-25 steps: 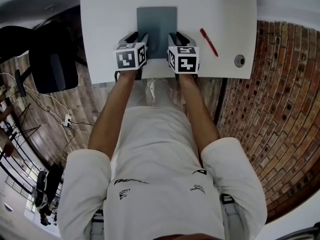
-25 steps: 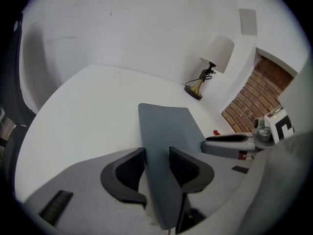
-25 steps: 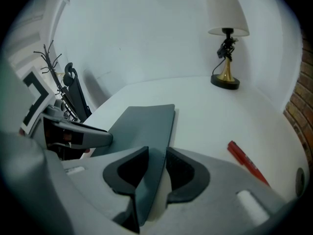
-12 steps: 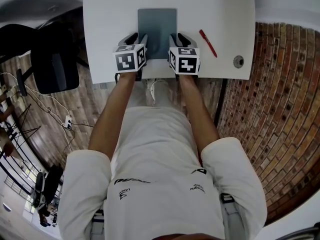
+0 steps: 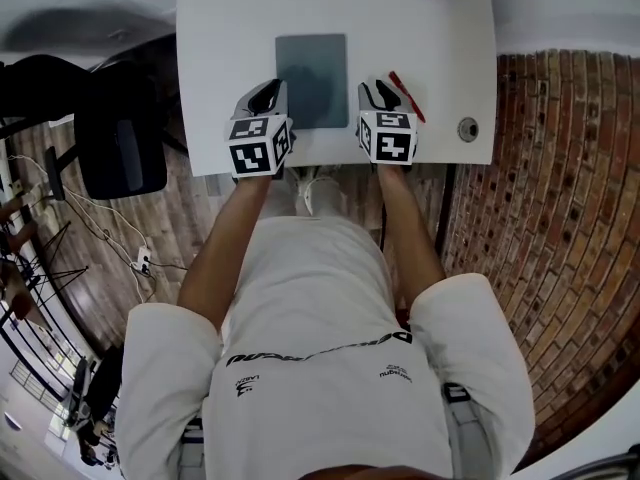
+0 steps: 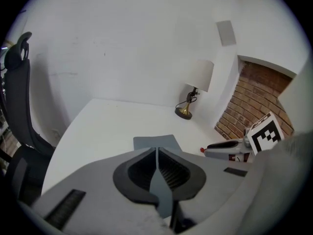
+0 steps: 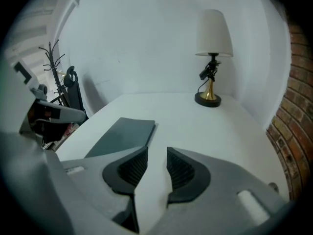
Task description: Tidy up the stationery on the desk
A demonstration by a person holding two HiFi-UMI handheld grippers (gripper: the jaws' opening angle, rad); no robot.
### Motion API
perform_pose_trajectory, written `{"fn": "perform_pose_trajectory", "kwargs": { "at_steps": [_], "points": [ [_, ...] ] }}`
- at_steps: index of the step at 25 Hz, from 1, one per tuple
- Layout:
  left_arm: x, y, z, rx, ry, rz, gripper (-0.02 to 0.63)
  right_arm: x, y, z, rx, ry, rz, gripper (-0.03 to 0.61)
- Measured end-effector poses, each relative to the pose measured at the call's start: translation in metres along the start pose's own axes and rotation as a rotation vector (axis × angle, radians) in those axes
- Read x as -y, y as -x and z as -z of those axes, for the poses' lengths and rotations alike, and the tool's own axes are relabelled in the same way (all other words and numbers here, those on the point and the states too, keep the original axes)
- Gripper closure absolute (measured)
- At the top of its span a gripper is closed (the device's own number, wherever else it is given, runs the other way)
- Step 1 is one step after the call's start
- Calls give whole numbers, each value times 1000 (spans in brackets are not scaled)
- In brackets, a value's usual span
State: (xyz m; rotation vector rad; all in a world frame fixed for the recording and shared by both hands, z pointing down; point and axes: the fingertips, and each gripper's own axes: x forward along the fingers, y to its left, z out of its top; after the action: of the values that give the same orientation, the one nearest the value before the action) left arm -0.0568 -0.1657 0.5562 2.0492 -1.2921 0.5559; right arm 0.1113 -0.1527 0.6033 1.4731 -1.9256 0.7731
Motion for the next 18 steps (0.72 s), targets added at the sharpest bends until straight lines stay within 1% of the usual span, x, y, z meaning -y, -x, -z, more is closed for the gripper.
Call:
{"fn": "perform_pose_trajectory", "kwargs": {
  "at_steps": [2,6,9,13,16,18],
  "points": [
    [6,12,-8,36,-18,7,613,11,8,1,5,32,17,468],
    [16,32,-21,102,-30,5,615,33,21,9,2,116,37,468],
    [27,44,-27,149,-65,18,615,52,28,19,-18,185,55,468],
    [36,60,-31,199,-120,39,615,63,26,26,-51,249,41,468],
    [45,74,-29,224,-165,68,615,73,25,33,-77,307,48,476],
    [50,84,-27,238,-187,84,615,76,23,40,-110,347,28,476]
  ]
}}
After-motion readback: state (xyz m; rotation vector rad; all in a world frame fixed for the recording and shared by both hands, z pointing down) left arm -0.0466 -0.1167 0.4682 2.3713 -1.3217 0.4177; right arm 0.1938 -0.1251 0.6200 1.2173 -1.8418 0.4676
